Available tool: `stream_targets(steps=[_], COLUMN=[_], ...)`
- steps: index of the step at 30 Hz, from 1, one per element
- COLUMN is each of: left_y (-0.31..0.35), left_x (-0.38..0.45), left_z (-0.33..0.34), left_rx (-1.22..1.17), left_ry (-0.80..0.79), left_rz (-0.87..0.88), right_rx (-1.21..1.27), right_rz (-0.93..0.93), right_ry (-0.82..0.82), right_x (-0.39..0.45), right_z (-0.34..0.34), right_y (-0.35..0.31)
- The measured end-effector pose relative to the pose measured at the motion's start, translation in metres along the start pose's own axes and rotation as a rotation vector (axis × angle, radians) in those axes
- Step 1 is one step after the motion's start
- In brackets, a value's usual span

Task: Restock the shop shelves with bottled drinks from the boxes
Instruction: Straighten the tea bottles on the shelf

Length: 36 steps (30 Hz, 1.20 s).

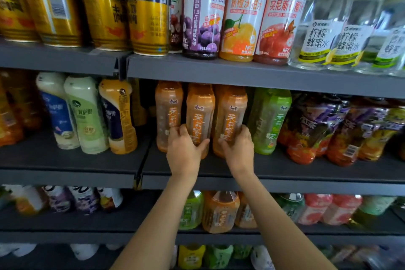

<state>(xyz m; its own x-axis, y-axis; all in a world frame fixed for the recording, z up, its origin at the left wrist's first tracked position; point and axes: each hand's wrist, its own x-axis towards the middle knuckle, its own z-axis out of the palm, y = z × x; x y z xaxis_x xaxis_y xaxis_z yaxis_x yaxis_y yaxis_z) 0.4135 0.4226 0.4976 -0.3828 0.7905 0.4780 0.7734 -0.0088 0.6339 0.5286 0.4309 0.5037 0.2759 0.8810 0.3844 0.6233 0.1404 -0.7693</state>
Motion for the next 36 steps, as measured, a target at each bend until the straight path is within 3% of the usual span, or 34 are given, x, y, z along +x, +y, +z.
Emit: stream_targets(steps=[9, 14, 18, 20, 23, 25, 33, 36], left_y=[0.022, 0.022, 0.003, -0.012, -0.027, -0.031, -0.06, -0.074], left_x=[-0.003, -0.006, -0.012, -0.004, 0.013, 0.021, 0.027, 0.02], left_z=[0.026, 0.022, 0.003, -0.005, -0.008, -0.007, -0.033, -0.053], left_rx=[-0.09, -0.156, -0.289, -0.275, -0.186, -0.136, -0.148, -0.154], left_ry=[0.071, 0.078, 0.256, 0.344, 0.177, 0.078, 0.035, 0.006], left_rz=[-0.143, -0.135, 0.001, -0.058, -0.199, -0.175, -0.128, -0.075], right_rx=[0.003, 0.009, 0.079, 0.096, 0.058, 0.068, -0.032, -0.032], right_rz=[0.005, 0.018, -0.189, -0.304, -0.369, -0.392, -0.351, -0.257], right_ry=[-0.035, -0.059, 0.2, 0.203, 0.083, 0.04, -0.218, -0.232], right_x=[0.001, 0.003, -0.018, -0.03, -0.044, -0.047, -0.043, -0.028], right_z=[-0.001, -0.005, -0.012, -0.002, 0.026, 0.039, 0.069, 0.094], right_y=[-0.002, -0.004, -0.013, -0.02, -0.027, -0.033, -0.046, -0.062])
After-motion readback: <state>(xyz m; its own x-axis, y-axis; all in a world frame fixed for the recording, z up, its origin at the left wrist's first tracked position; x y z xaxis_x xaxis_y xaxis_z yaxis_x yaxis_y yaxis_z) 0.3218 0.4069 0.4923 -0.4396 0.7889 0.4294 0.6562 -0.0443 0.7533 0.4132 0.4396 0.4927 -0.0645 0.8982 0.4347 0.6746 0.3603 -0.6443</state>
